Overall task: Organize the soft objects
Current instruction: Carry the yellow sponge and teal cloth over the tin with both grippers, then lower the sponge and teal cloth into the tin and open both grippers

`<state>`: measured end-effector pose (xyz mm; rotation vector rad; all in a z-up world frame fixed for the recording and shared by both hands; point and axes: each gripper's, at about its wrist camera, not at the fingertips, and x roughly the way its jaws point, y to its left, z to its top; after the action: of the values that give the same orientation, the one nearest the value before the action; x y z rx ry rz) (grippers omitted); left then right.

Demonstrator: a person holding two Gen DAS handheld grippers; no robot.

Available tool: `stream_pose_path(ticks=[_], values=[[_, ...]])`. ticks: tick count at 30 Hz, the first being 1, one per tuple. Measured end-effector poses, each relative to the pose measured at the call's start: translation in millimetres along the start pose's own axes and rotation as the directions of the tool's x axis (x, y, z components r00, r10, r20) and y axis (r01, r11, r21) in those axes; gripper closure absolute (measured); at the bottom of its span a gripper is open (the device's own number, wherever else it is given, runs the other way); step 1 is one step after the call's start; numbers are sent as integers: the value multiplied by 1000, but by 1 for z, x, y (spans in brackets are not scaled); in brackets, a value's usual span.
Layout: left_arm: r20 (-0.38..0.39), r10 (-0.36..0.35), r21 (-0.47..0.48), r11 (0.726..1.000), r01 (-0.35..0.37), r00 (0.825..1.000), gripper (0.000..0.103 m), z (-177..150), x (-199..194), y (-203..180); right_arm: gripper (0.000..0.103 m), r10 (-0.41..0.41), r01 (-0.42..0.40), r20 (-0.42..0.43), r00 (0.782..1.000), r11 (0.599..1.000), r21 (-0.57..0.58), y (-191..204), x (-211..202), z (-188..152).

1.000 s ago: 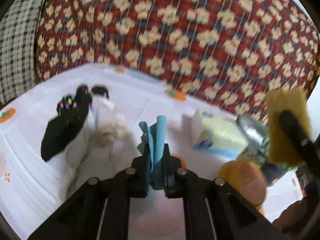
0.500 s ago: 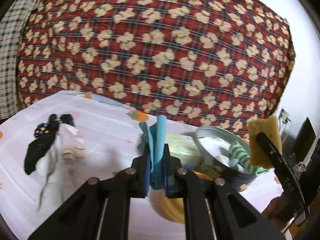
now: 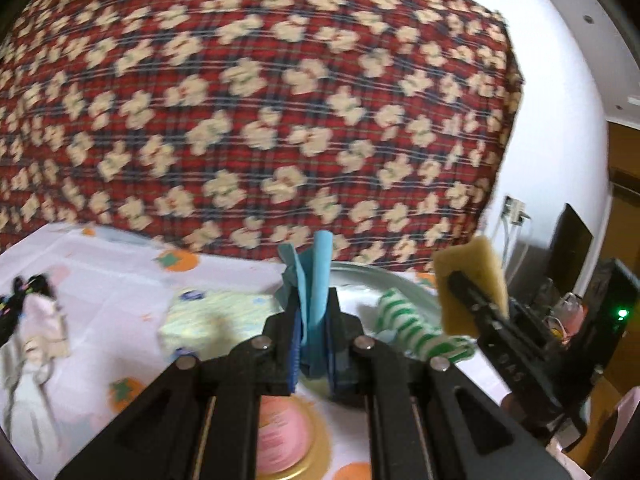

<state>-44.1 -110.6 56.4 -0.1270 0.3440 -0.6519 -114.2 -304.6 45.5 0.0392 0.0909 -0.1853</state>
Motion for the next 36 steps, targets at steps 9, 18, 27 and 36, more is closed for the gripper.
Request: stream_pose_path(ticks=[9, 18, 27, 36], values=[[-15, -64, 59, 996, 65, 998, 96, 2, 49, -51, 62, -149, 150, -24, 989, 988, 25, -49, 19, 4], [-96, -50, 67, 996, 57, 994, 96, -8, 105, -78, 62, -200, 203, -113, 973, 979, 13, -74, 52, 0], [-195, 28, 90, 996, -11, 980, 96, -25, 146, -83, 62, -188, 202, -223, 956, 979, 38, -87, 78, -10], [-208, 93, 93, 993, -75, 974, 63, -34, 154, -76, 34, -116, 144, -318, 941, 987, 66, -82, 95, -22]])
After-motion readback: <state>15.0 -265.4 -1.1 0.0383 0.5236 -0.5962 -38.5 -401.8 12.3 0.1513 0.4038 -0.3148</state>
